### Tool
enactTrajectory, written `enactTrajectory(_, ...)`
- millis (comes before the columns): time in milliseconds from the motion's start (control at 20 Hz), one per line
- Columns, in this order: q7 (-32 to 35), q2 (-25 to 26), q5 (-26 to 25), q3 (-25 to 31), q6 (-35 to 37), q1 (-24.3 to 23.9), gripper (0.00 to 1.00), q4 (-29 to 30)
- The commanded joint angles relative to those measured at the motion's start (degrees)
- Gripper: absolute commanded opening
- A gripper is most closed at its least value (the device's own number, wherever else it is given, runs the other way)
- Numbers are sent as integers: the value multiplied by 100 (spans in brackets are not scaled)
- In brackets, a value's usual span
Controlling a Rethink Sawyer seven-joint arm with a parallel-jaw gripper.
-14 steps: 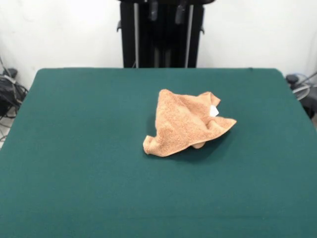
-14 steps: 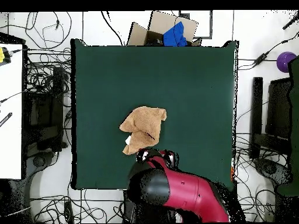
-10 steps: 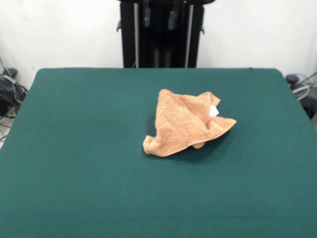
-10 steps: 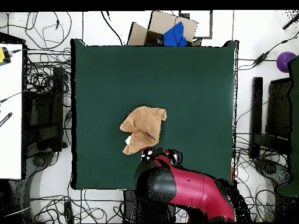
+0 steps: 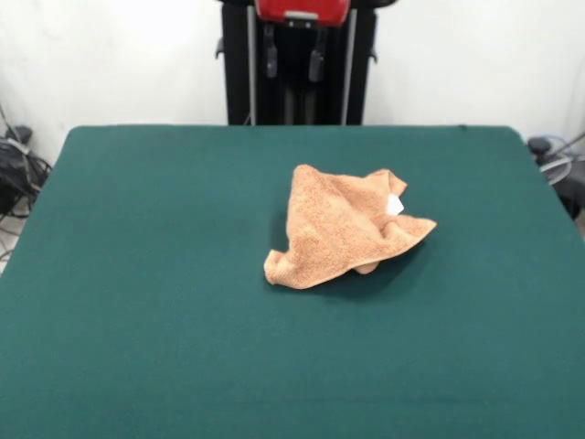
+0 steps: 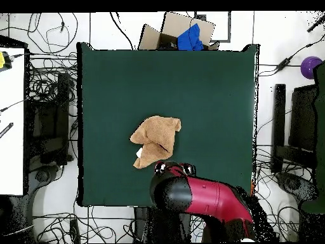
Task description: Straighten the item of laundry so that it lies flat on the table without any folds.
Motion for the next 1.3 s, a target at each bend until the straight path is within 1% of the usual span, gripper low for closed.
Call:
enactTrajectory(50, 851, 903, -385, -171, -523, 328, 100, -366)
enactTrajectory(250, 750, 1132, -333, -63, -592, 329, 100, -467)
enactTrajectory(450, 868, 1332, -263, -187, -643, 472, 100, -584)
enactTrajectory(500, 865, 1357, -226, -162, -644, 456, 100, -572)
enactTrajectory(650, 792, 1578, -77, 137, -804, 216, 100, -495)
enactTrajectory(750, 842, 1681, -32, 162, -916, 190, 100, -497)
enactTrajectory(800, 872, 1732, -41, 104, -949, 246, 100, -544)
enactTrajectory(950, 994, 1895, -154, -299, -1036, 570, 100, -733)
enactTrajectory(1100, 899, 1762, -166, -211, -1067, 510, 100, -594)
enactTrajectory(1300, 769, 1401, -105, -25, -884, 346, 100, -378)
